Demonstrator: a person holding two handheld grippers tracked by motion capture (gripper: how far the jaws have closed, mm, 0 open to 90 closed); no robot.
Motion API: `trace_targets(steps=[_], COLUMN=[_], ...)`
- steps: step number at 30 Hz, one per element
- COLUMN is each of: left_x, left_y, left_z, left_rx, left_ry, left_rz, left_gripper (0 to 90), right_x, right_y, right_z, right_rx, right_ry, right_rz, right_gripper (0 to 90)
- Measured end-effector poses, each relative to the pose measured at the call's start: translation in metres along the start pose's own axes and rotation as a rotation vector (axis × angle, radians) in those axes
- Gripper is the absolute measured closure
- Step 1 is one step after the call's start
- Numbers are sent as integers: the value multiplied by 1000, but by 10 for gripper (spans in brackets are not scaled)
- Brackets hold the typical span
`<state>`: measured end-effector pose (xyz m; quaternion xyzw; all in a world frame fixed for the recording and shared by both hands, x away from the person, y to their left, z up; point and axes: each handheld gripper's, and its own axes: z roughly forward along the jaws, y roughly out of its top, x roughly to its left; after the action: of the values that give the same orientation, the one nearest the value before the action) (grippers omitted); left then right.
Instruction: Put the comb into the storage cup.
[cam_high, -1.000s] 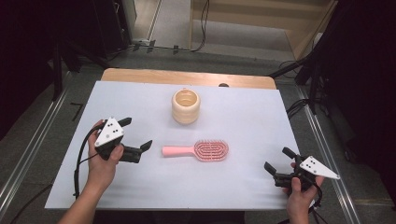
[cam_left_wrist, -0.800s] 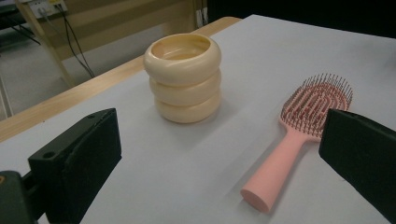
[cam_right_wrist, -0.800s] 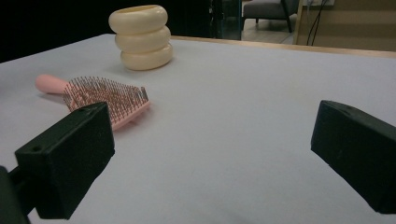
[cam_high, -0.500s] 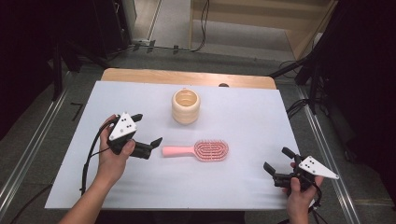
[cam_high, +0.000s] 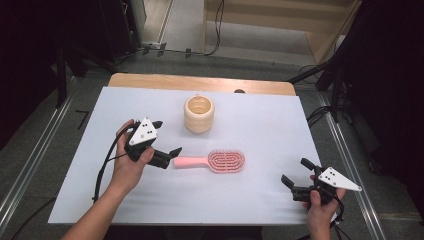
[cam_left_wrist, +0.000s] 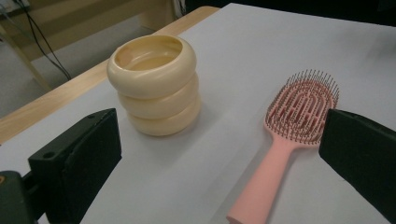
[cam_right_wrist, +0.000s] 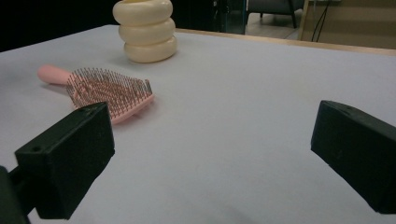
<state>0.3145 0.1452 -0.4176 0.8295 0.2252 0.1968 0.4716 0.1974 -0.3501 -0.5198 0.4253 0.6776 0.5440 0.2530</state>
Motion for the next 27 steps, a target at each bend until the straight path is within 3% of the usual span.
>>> trace_targets(steps=[27], left_x=[-3], left_y=[13], left_z=[39], left_rx=[83], left_ry=[-61], left_rz=[46], left_gripper=[0], right_x=[1], right_y=[1], right_z=[0], right_rx=[11], right_ry=[9], right_rz=[-11], right_gripper=[0])
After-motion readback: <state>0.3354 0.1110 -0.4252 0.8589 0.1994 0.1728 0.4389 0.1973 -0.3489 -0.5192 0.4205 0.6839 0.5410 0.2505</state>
